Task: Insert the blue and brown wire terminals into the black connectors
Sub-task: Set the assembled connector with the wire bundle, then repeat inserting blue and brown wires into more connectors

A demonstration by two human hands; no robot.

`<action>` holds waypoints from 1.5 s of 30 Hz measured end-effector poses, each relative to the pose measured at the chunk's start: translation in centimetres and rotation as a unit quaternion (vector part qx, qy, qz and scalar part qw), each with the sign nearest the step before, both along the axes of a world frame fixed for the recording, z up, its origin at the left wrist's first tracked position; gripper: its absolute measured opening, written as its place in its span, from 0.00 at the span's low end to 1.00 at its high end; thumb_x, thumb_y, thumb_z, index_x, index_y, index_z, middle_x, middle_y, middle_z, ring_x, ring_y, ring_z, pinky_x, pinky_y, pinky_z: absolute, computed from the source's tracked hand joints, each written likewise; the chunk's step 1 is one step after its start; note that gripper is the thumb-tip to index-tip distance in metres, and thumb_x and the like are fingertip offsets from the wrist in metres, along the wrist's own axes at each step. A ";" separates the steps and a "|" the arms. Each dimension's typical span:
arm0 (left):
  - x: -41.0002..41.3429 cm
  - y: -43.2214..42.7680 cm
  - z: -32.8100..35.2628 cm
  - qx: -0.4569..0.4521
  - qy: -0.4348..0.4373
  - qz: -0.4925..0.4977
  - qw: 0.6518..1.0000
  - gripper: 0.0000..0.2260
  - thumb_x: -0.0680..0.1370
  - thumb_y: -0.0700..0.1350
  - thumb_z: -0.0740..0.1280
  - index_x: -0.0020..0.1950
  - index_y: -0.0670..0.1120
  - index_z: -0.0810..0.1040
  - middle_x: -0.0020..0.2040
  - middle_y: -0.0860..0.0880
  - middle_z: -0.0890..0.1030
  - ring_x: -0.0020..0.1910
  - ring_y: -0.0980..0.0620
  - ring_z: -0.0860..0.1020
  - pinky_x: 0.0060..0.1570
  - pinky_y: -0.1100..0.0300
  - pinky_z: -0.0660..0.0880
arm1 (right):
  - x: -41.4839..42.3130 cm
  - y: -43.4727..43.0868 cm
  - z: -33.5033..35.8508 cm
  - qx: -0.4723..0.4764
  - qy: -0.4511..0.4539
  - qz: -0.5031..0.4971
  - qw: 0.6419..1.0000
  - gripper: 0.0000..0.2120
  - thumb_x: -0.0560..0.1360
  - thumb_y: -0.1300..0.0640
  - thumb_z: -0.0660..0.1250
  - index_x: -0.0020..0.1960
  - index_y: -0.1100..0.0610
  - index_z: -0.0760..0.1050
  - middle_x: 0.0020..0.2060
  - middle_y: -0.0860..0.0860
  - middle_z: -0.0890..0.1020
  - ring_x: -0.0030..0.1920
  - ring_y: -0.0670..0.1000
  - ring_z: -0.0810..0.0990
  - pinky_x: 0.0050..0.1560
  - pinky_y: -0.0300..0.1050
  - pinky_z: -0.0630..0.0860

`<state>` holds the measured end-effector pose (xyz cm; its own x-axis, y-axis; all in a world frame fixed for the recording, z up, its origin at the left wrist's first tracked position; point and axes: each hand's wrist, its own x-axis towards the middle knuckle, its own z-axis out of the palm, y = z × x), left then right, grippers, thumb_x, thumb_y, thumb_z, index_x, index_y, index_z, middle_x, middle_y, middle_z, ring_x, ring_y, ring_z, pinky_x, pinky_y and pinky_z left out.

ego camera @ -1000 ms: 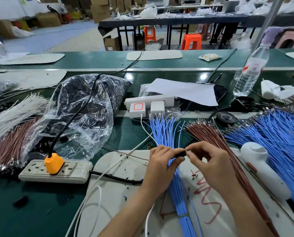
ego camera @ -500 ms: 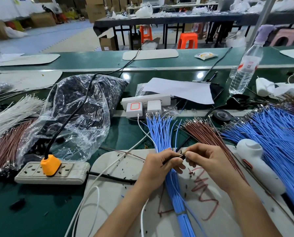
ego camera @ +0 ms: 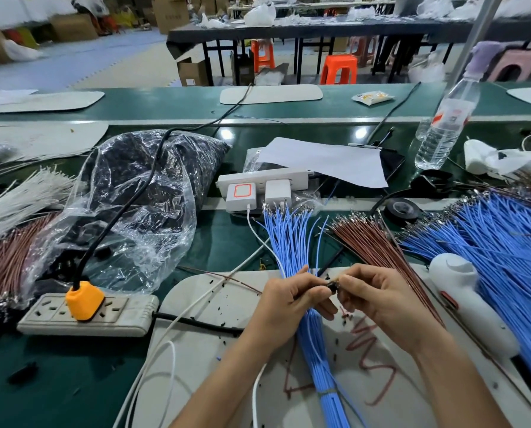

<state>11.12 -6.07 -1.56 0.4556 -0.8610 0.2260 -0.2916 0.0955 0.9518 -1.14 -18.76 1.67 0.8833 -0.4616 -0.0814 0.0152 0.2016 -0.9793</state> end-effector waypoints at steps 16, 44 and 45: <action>-0.5 -0.1 0.6 -0.066 -0.003 0.051 0.997 0.08 0.78 0.35 0.64 0.54 0.47 0.73 0.48 0.48 0.84 0.49 0.54 0.83 0.49 0.60 0.78 | 0.3 0.7 0.7 -0.002 -0.129 -0.112 0.985 0.07 0.71 0.61 0.64 0.41 0.53 0.80 0.29 0.55 0.77 0.32 0.50 0.75 0.34 0.38 0.75; -0.3 -0.2 0.2 -0.039 -0.125 0.103 0.986 0.09 0.74 0.36 0.70 0.53 0.41 0.79 0.43 0.59 0.80 0.42 0.62 0.80 0.47 0.62 0.78 | 0.4 1.8 0.4 -0.448 -0.018 -0.146 0.882 0.11 0.68 0.71 0.72 0.42 0.55 0.80 0.30 0.47 0.81 0.32 0.45 0.78 0.36 0.30 0.73; -0.3 -0.2 0.1 -0.037 -0.126 0.103 0.986 0.09 0.74 0.36 0.71 0.53 0.41 0.79 0.42 0.60 0.80 0.41 0.62 0.80 0.46 0.60 0.79 | 0.4 1.8 0.4 -0.459 -0.017 -0.148 0.876 0.11 0.68 0.71 0.73 0.41 0.56 0.80 0.29 0.46 0.81 0.32 0.44 0.78 0.36 0.28 0.72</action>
